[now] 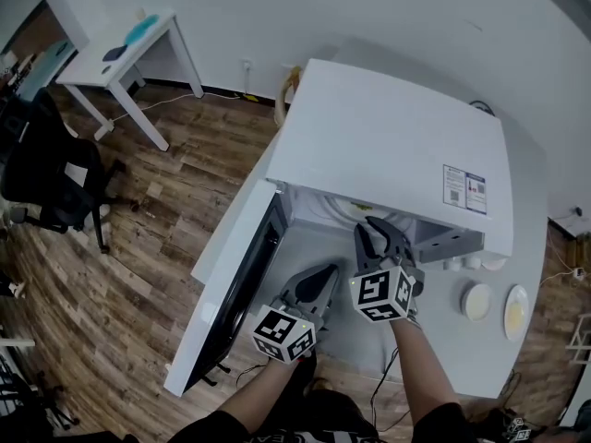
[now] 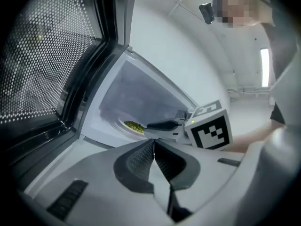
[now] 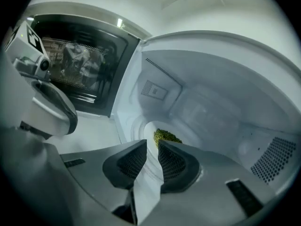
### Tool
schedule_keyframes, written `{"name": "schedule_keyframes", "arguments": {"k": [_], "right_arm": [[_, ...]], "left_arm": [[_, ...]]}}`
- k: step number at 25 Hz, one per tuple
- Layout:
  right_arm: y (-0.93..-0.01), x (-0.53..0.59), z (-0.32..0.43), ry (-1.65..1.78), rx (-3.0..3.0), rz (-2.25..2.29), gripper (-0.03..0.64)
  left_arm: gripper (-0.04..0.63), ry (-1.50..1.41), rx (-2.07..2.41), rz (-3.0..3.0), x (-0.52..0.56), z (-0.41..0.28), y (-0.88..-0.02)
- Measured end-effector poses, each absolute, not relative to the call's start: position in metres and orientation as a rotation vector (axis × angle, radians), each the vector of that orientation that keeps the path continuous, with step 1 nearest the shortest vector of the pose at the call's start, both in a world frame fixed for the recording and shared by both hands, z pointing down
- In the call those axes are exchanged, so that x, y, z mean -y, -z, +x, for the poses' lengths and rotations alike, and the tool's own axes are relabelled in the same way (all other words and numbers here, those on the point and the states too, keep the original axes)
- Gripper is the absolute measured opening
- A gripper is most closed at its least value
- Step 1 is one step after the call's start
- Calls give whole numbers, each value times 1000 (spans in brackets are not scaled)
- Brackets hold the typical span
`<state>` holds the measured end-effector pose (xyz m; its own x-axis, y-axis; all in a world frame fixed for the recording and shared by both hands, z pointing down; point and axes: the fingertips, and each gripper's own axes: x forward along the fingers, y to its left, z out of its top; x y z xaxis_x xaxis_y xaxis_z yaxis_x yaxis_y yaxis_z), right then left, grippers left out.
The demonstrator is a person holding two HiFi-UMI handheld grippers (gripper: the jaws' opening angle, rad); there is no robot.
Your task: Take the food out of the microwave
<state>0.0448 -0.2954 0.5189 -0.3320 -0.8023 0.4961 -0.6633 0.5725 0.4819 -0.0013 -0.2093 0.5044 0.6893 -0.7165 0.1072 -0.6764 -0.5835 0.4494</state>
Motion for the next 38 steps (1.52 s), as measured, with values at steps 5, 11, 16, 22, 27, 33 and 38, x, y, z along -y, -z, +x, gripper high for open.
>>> {"name": "schedule_keyframes", "arguments": {"k": [5,11,16,22,27,33,38], "right_arm": [[-531,303,38,289,2042,1050,72],[-537,315,34,282,2012,989,77],[-540,314,30,354,1969,943,56],[-539,304,29,447,1950,944,44],[-536,283,32,478,1972,945,44],[-534,262,37,496,2004,944,44],[-531,246,37,516,2033,934,44]], "left_arm": [[11,128,1078,2428,210,-3,-506],[11,132,1074,2430,209,-1,-506],[11,142,1077,2423,205,-2,-504],[11,166,1051,2399,209,-1,-504],[11,220,994,2332,211,4,-507],[12,295,885,2234,216,13,-512],[89,409,805,2075,226,14,-517]]}}
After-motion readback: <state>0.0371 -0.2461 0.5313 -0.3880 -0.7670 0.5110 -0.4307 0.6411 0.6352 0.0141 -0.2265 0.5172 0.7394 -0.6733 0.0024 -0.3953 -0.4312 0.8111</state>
